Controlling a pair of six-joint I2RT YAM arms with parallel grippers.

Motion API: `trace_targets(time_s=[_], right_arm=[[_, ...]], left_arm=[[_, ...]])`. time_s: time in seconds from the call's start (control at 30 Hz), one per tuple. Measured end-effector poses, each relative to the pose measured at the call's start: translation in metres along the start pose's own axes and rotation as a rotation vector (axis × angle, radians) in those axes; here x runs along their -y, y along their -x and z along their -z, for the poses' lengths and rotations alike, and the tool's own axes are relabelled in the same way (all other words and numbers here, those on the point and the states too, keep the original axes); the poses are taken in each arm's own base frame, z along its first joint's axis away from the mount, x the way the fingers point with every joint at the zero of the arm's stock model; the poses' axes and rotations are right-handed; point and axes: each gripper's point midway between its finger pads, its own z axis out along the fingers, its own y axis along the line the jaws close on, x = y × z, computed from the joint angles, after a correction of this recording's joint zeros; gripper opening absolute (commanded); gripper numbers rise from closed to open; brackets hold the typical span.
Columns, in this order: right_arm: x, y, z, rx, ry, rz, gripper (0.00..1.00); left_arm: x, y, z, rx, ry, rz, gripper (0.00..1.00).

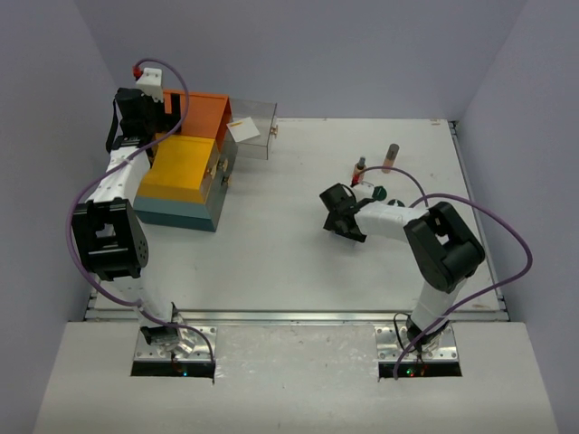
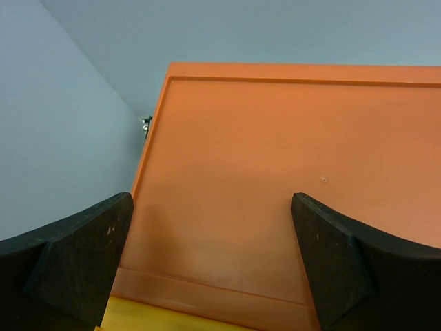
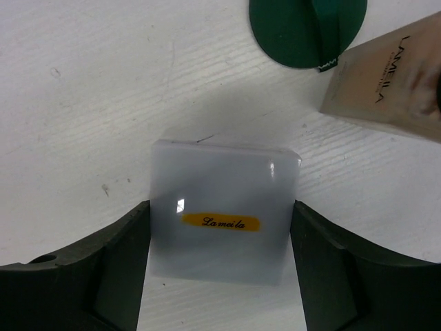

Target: Organize the makeup

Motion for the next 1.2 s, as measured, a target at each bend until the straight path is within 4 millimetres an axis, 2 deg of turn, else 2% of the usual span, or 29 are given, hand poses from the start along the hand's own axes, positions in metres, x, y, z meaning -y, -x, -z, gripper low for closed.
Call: trace_targets(time_s=[0.17,0.37,0.47,0.57,0.67,0.83,0.93,1.03,1.13,1.2], right_arm=[[-0.018,-0.008,0.007,0.024,0.068,0.103,0.29],[-0.055,-0.041,0.034,-0.003,0.224,0.311,0.29],[-0.072,-0.034,0.055,0.019,0.328,0.349,0.29],[-0.095,0.000,0.088,0.114,0.441,0.350,0.30],[-0.130,0.049,0.130,0.250,0.567,0.347,0.31],[-0.208,0.145,0.211,0.493,0.754,0.348,0.33],[-0.259,0.194,0.247,0.617,0.829,0.347,0.34],[-0.310,0.228,0.257,0.714,0.870,0.362,0.38],[-0.343,0.237,0.238,0.771,0.861,0.403,0.39],[-0.356,0.230,0.213,0.785,0.835,0.441,0.40]], left_arm=[[0.000,-0.001,0.000,0.006,0.003,0.000,1.00],[-0.001,-0.002,0.001,0.020,0.009,0.000,1.00],[-0.001,-0.002,0.002,0.020,0.013,0.000,1.00],[-0.001,-0.002,0.002,0.019,0.015,0.000,1.00],[-0.002,-0.002,0.003,0.022,0.016,-0.001,1.00],[-0.002,-0.003,0.004,0.024,0.021,-0.001,1.00],[-0.002,-0.003,0.004,0.024,0.021,-0.001,1.00],[-0.002,-0.003,0.004,0.024,0.022,-0.001,1.00],[-0.002,-0.004,0.004,0.024,0.023,-0.001,1.00],[-0.003,-0.003,0.004,0.024,0.023,-0.002,1.00]])
